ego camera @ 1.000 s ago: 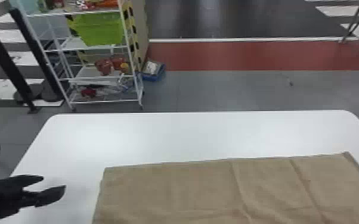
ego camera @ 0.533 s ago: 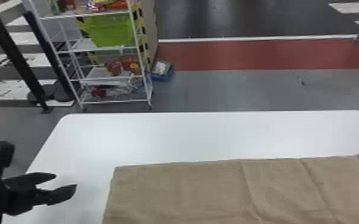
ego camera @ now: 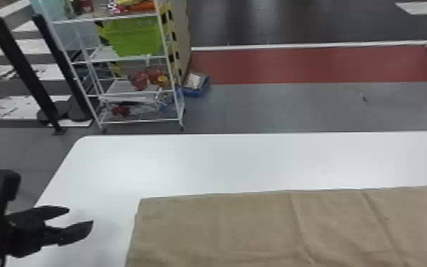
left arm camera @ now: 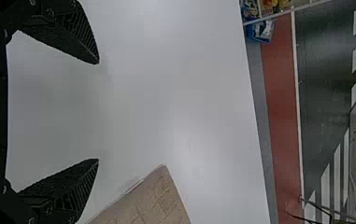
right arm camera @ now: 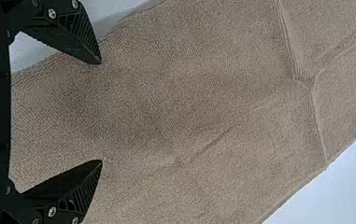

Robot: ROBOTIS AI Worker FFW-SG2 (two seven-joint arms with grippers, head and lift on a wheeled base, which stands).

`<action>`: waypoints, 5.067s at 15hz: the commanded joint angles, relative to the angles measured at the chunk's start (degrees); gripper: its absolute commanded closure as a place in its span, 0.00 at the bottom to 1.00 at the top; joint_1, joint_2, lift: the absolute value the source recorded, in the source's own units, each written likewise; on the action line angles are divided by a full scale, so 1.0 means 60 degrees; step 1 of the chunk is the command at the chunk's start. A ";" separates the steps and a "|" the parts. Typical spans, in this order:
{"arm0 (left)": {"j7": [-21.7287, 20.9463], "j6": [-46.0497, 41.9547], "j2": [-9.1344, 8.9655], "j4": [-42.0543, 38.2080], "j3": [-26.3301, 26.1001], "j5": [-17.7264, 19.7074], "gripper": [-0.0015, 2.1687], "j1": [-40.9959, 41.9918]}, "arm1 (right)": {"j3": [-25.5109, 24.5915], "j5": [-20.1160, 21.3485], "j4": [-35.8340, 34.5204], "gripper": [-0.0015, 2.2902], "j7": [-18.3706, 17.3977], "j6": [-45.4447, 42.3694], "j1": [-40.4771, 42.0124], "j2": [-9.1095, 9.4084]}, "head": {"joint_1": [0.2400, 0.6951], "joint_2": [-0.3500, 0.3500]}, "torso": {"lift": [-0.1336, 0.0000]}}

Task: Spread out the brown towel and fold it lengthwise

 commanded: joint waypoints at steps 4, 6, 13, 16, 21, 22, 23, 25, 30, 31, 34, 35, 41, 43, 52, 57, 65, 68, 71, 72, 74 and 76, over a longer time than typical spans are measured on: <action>0.0000 -0.0197 0.0015 0.0107 0.0015 0.0005 0.07 0.0000 | -0.0193 0.0024 -0.0010 0.06 0.0046 -0.0236 -0.0276 0.0006 | 1.00 0.65 | 0.09; -0.0029 -0.0197 0.0015 0.0078 0.0015 0.0005 0.07 0.0000 | 0.0056 0.0332 0.0004 0.06 0.0046 -0.0207 -0.0290 0.0021 | 1.00 0.65 | 0.09; -0.0410 0.0858 -0.0322 -0.1138 -0.0336 0.0313 0.07 0.0000 | -0.1599 -0.3697 -0.0039 0.07 0.0046 0.5154 -0.2502 0.0753 | 1.00 0.59 | 0.09; -0.0381 0.1356 -0.0381 -0.1138 -0.1391 -0.0039 0.07 -0.0395 | -0.1453 -0.3506 0.0078 0.06 0.0046 0.5154 -0.2605 0.0797 | 1.00 0.51 | 0.09; -0.0308 0.2059 -0.0425 0.0298 -0.2563 -0.0566 0.10 -0.1684 | -0.2082 -0.3726 0.0224 0.06 0.0046 0.5066 -0.2502 0.0797 | 1.00 0.37 | 0.09; -0.0264 0.2059 -0.0425 0.0605 -0.2709 -0.0654 0.10 -0.1845 | -0.2273 -0.3843 0.0400 0.06 0.0046 0.4978 -0.2502 0.0739 | 1.00 0.35 | 0.09; -0.0161 0.2030 -0.0425 0.0825 -0.2812 -0.0683 0.10 -0.1933 | -0.2419 -0.3946 0.0488 0.06 0.0046 0.4978 -0.2502 0.0724 | 1.00 0.33 | 0.09; -0.0088 0.1971 -0.0410 0.1191 -0.2856 -0.0771 0.12 -0.2050 | -0.2610 -0.4122 0.0590 0.06 0.0046 0.4891 -0.2458 0.0739 | 1.00 0.30 | 0.09; 0.0132 0.1561 -0.0352 0.1616 -0.2724 -0.0962 0.12 -0.2080 | -0.2712 -0.4327 0.0795 0.06 0.0046 0.4744 -0.2341 0.0724 | 1.00 0.27 | 0.09; 0.0117 0.1561 -0.0352 0.1631 -0.2709 -0.0962 0.12 -0.2080 | -0.2712 -0.4341 0.0795 0.06 0.0046 0.4744 -0.2326 0.0724 | 1.00 0.27 | 0.09; 0.0132 0.1561 -0.0366 0.1675 -0.2753 -0.0962 0.12 -0.2080 | -0.2727 -0.4415 0.0839 0.06 0.0046 0.4715 -0.2312 0.0724 | 1.00 0.28 | 0.09; 0.0132 0.1561 -0.0366 0.1704 -0.2797 -0.0962 0.12 -0.2080 | -0.2800 -0.4444 0.0898 0.06 0.0046 0.4627 -0.2297 0.0739 | 1.00 0.28 | 0.09; 0.0278 0.1327 -0.0381 0.2173 -0.2973 -0.0991 0.16 -0.2299 | -0.2917 -0.4488 0.1103 0.06 0.0046 0.4363 -0.2268 0.0665 | 1.00 0.26 | 0.09; 0.0190 0.1327 -0.0366 0.2217 -0.2973 -0.1064 0.27 -0.2358 | -0.2917 -0.4532 0.1132 0.06 0.0044 0.4363 -0.2268 0.0607 | 1.00 0.24 | 0.09; -0.0044 0.1327 -0.0366 0.2202 -0.2929 -0.1123 0.28 -0.2475 | -0.2302 -0.3960 0.2700 0.06 -0.1333 0.4627 -0.4421 0.0592 | 1.00 0.23 | 0.09; -0.0205 0.1063 -0.0366 0.2173 -0.2914 -0.1138 0.28 -0.2460 | -0.1731 -0.3404 0.4721 0.06 -0.2168 0.4392 -0.5842 0.0329 | 1.00 0.22 | 0.09; -0.0381 0.0770 -0.0396 0.2070 -0.2914 -0.1138 0.28 -0.2285 | -0.1218 -0.3067 0.7387 0.06 -0.3193 0.3367 -0.7351 -0.0155 | 1.00 0.17 | 0.09; -0.0425 0.0624 -0.0396 0.2026 -0.2944 -0.1123 0.28 -0.2211 | -0.0955 -0.3067 0.7666 0.09 -0.3472 0.3221 -0.7424 -0.0155 | 1.00 0.18 | 0.09; -0.0542 0.0419 -0.0396 0.1968 -0.2870 -0.1123 0.28 -0.2138 | -0.0779 -0.3038 0.7944 0.10 -0.3633 0.3162 -0.7556 -0.0155 | 1.00 0.19 | 0.09; -0.0571 0.0389 -0.0396 0.1953 -0.2856 -0.1123 0.28 -0.2109 | -0.0749 -0.3052 0.7944 0.11 -0.3633 0.3191 -0.7556 -0.0140 | 1.00 0.19 | 0.09; -0.0674 0.0272 -0.0396 0.1938 -0.2826 -0.1123 0.28 -0.2065 | -0.0706 -0.3038 0.7944 0.13 -0.3633 0.3191 -0.7556 -0.0111 | 1.00 0.19 | 0.09; -0.0718 0.0155 -0.0396 0.1850 -0.2783 -0.1123 0.28 -0.2006 | -0.0574 -0.3038 0.7944 0.15 -0.3633 0.3191 -0.7585 -0.0111 | 1.00 0.20 | 0.09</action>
